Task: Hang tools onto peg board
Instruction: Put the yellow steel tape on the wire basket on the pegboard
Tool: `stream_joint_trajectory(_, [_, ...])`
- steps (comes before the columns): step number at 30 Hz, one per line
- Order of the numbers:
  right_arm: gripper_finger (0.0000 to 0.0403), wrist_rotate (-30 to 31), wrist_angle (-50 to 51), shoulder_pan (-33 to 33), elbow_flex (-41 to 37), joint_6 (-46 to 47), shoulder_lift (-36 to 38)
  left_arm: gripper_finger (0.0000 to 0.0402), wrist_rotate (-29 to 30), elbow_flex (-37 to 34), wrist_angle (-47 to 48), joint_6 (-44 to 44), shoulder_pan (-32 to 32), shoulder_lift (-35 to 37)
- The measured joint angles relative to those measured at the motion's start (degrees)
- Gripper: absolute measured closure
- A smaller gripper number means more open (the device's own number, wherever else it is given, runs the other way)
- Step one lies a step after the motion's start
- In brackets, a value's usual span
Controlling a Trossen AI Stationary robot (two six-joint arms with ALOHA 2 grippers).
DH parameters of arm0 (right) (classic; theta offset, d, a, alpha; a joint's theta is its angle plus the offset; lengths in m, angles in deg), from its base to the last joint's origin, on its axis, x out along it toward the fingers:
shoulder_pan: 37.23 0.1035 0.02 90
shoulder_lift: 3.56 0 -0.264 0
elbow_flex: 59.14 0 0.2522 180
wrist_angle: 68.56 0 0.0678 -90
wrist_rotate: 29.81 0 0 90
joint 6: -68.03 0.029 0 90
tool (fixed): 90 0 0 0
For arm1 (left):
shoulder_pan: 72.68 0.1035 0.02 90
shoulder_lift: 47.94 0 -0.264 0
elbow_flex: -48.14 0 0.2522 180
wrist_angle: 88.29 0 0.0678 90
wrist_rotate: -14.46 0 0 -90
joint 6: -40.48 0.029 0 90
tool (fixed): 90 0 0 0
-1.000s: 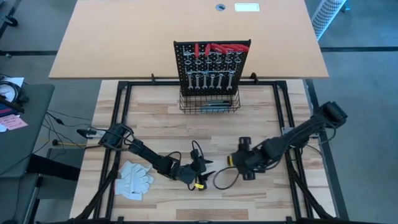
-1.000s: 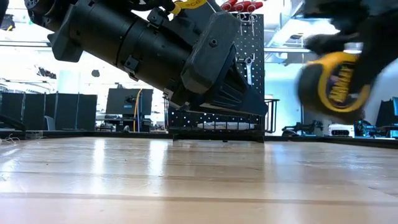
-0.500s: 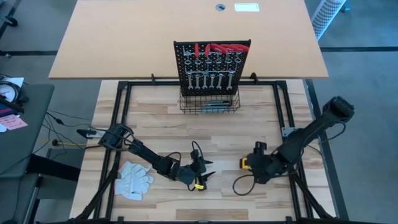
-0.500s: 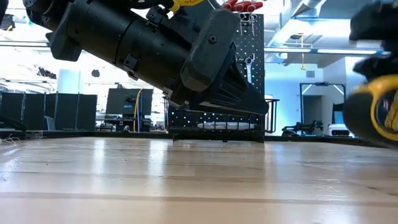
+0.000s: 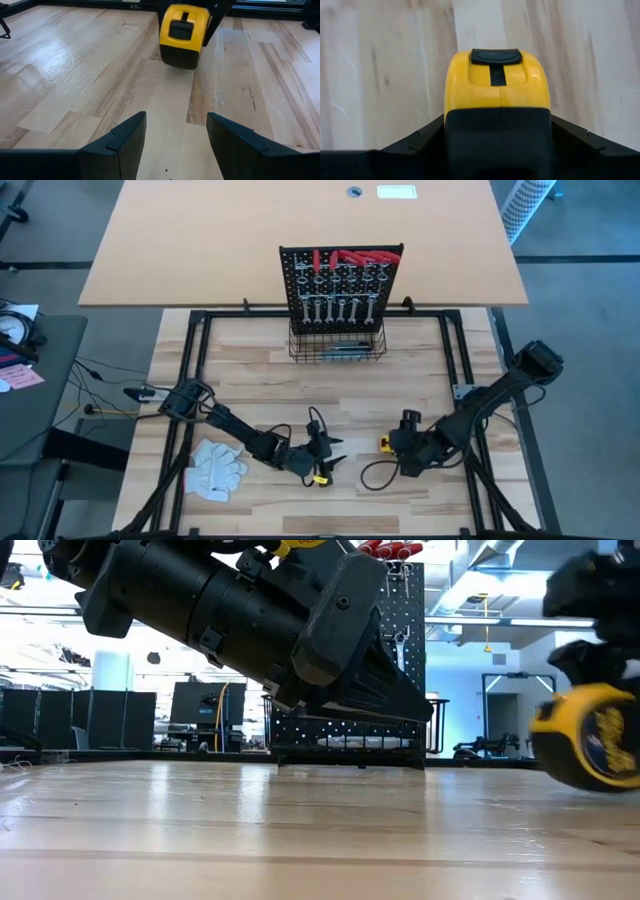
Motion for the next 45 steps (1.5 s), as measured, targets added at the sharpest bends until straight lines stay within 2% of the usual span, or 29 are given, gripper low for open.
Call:
stream_joint_trajectory(4, [0.0129,0.87,-4.52,-1.0,0.17,-3.34,0.11,0.0197,-0.01,0.0,-0.01,0.82,0.0,0.0])
stream_joint_trajectory(8, [0.0168,1.07,-4.31,-0.27,0.11,-4.22,0.08,0.0197,-0.01,0.0,0.01,0.78,-0.01,0.0])
stream_joint_trajectory(10, [0.017,2.16,-4.72,0.57,0.11,-3.96,0.07,0.0197,-0.01,0.0,-0.02,0.75,-0.02,0.0])
stream_joint_trajectory(17, [0.017,14.22,-8.11,6.56,-2.45,-0.49,1.32,0.0197,-0.01,0.0,-0.03,0.82,-0.09,0.02])
stream_joint_trajectory(21, [0.017,17.57,-20.42,7.46,-6.99,-1.92,2.92,0.0197,0.15,0.0,-0.49,1.04,-0.11,0.02])
stream_joint_trajectory(24, [0.017,21.6,-36.47,6.77,-9.64,-7.67,3.05,0.0197,-0.08,-0.5,-6.68,4.29,-0.14,0.02])
stream_joint_trajectory(27, [0.017,21.93,-51.77,5.53,-11.62,-17.09,1.88,0.0197,-0.34,-1.93,-16.52,9.44,-0.74,0.07])
stream_joint_trajectory(32, [0.017,20.4,-66.6,3.8,-15.05,-25.06,0.97,0.0197,-1.05,-5.71,-31.26,14.35,-1.21,0.07])
stream_joint_trajectory(38, [0.017,19.21,-76.24,2.73,-19.37,-26.19,0.97,0.0194,-3.55,-12.02,-45.12,14.3,-1.08,0.07])
stream_joint_trajectory(45, [0.017,18.62,-79.29,1.99,-21.39,-26.27,0.83,0.0194,-3.83,-12.73,-45.79,11.42,0.92,0.07])
